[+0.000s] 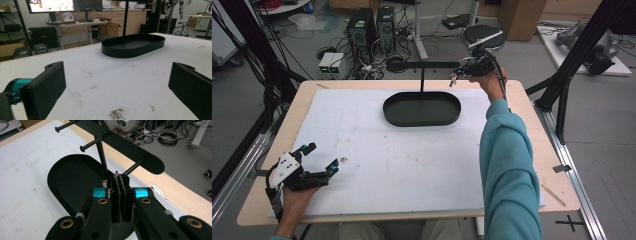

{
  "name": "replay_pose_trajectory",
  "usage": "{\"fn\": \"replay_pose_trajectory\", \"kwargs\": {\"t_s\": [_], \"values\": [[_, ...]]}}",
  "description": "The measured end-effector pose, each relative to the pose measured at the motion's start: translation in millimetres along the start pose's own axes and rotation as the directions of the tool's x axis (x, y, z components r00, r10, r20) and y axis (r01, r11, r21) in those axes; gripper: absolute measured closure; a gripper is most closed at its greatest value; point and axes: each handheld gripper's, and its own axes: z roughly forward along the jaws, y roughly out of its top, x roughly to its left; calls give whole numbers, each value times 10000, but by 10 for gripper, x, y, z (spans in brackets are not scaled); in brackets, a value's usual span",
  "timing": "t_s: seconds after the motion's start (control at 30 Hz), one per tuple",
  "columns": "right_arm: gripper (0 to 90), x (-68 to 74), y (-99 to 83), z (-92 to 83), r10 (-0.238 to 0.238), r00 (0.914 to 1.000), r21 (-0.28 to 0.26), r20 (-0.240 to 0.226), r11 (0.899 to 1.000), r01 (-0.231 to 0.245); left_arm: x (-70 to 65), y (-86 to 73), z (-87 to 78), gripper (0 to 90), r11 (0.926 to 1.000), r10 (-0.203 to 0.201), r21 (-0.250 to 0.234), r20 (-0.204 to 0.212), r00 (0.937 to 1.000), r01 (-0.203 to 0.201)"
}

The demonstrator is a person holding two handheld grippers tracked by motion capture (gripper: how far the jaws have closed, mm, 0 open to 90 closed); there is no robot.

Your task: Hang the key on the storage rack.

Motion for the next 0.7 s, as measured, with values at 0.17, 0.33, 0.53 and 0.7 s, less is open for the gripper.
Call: {"fn": "replay_pose_trajectory", "kwargs": {"t_s": [0.17,0.33,0.53,0.7], "values": [[889,-8,-2,1,-4,10000,-16,66,10000,4,1,1,0,17,10000,16,11,2,10000,-16],[888,-20,-7,2,12,10000,-21,76,10000,-12,0,1,0,17,10000,30,10,1,10000,-30],[888,-28,-7,-6,71,9999,-108,127,9999,-69,-1,1,0,17,10000,32,15,10,10000,-32],[888,-34,-3,7,-16,9996,-199,280,9998,22,-1,1,-1,17,10000,49,21,-1,10000,-49]]}}
